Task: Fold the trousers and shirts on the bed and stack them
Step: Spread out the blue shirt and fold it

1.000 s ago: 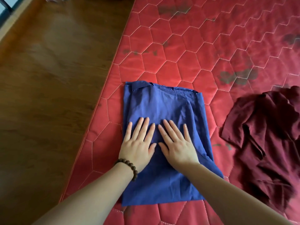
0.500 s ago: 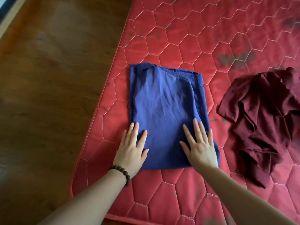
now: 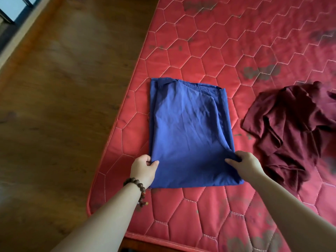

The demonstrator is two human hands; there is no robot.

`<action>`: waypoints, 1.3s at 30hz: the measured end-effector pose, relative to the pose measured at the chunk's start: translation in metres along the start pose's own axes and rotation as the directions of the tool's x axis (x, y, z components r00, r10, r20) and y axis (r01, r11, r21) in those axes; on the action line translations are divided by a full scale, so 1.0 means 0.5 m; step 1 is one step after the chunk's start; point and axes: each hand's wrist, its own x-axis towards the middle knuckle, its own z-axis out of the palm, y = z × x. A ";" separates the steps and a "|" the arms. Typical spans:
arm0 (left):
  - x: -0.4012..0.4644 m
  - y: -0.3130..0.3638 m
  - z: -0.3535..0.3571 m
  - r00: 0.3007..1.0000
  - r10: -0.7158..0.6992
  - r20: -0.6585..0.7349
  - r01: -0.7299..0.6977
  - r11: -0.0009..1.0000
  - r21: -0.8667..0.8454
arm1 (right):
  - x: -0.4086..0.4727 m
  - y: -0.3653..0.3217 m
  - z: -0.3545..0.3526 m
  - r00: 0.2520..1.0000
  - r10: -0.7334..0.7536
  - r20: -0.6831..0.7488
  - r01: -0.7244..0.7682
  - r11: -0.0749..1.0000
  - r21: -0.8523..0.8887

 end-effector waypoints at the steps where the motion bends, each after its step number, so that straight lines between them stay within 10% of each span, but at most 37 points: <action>1: -0.004 -0.004 0.001 1.000 -0.013 0.012 0.012 1.000 0.012 | -0.003 0.001 0.001 1.000 0.016 0.016 -0.015 0.999 -0.035; 10: -0.040 -0.021 0.004 0.992 0.119 -0.037 -0.119 0.993 0.013 | -0.035 -0.010 0.007 0.999 0.008 -0.042 -0.011 0.997 -0.077; 14: -0.060 -0.017 0.020 0.781 0.606 -0.151 -0.491 0.746 0.450 | -0.089 -0.039 0.050 0.857 -0.325 -0.400 0.208 0.929 -0.307; 19: -0.057 -0.025 0.087 0.658 0.666 0.353 -0.697 0.359 0.621 | -0.128 -0.078 0.177 0.727 -0.685 -0.043 0.593 0.659 -0.462; 27: -0.017 -0.077 0.060 0.686 0.609 0.397 -0.687 0.364 0.629 | -0.101 0.053 0.149 0.876 -0.481 -0.038 0.396 0.762 -0.512; 30: 0.003 -0.060 0.029 0.609 0.715 0.343 -0.737 0.349 0.579 | -0.082 0.069 0.093 0.800 -0.598 -0.035 0.504 0.703 -0.502; 34: 0.073 -0.031 -0.060 0.548 0.761 0.347 -0.699 0.190 0.689 | 0.004 0.081 -0.024 0.724 -0.677 -0.136 0.494 0.645 -0.582; 39: 0.119 0.007 -0.072 0.420 0.716 0.558 -0.728 -0.101 0.678 | 0.055 0.061 -0.048 0.685 -0.704 0.189 0.582 0.373 -0.722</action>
